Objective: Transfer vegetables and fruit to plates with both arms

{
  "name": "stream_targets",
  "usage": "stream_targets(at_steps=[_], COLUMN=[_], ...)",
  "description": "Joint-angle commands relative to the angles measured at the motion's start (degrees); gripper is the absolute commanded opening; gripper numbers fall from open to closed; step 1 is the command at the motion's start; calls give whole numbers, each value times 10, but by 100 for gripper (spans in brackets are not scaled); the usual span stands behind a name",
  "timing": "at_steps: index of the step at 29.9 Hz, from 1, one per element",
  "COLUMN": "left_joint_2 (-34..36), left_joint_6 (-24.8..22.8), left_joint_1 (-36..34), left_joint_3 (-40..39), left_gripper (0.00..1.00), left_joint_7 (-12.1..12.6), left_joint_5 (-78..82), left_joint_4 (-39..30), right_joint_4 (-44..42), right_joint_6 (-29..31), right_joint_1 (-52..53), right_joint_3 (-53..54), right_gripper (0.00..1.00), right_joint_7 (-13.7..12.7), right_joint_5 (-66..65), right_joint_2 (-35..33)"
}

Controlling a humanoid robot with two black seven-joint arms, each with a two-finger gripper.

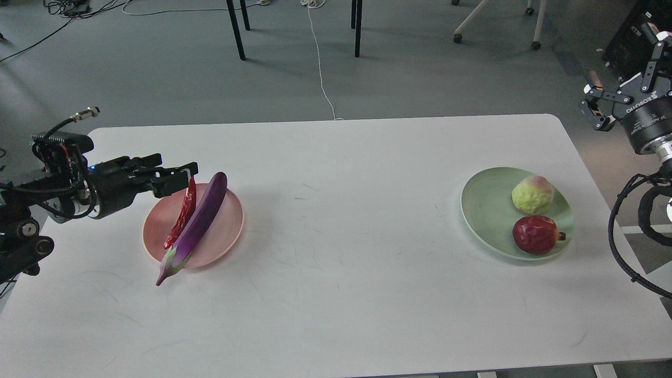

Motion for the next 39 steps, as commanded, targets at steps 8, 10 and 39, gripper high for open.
stream_targets(at_steps=[8, 10, 39], left_joint_2=[-132, -170, -352], left_joint_6=[-5, -10, -137], left_joint_1=[-4, 1, -33], left_joint_3=[-138, -187, -280], left_gripper=[98, 98, 98], left_joint_7=[0, 1, 1], left_joint_5=[-507, -602, -788], left_joint_4=[101, 123, 331], right_joint_4=[-21, -22, -144], right_joint_6=[-6, -6, 11], right_joint_1=[12, 10, 22], right_joint_3=[12, 12, 88], right_gripper=[99, 99, 99], right_joint_7=[0, 0, -48], right_joint_5=[3, 5, 84], right_joint_2=[3, 4, 154])
